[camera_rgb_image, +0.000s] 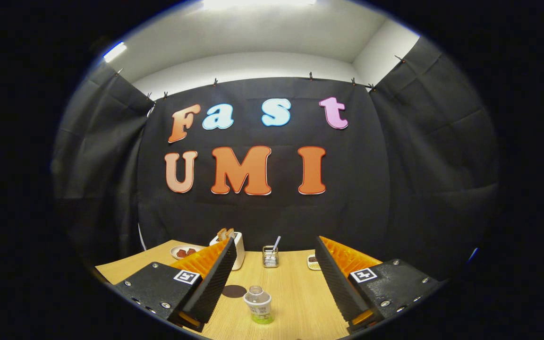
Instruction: Take the bottle from table, then pour the juice into the cup, finally place the bottle on the coaster
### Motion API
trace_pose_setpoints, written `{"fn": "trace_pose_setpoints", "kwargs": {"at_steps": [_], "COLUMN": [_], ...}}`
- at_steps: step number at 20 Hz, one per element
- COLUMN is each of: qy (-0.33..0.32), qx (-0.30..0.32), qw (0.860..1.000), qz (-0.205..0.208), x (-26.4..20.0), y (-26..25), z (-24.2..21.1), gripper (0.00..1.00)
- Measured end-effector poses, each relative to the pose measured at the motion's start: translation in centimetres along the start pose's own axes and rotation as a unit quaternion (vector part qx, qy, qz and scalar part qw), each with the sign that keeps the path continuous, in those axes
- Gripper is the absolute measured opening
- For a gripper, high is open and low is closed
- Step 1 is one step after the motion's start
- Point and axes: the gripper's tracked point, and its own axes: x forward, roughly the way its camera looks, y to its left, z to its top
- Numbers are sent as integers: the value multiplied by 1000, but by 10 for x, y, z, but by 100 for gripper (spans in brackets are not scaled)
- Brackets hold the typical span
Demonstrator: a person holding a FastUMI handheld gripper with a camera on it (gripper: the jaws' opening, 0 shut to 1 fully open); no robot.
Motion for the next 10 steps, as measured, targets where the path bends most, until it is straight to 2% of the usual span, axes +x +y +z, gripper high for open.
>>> {"fn": "trace_pose_setpoints", "kwargs": {"at_steps": [6,10], "qy": [37,63], "qx": [-24,-18], "qw": [999,998], "qz": [8,11], "x": [15,27], "y": [12,19], "z": [-79,-127], "gripper": [100,100]}}
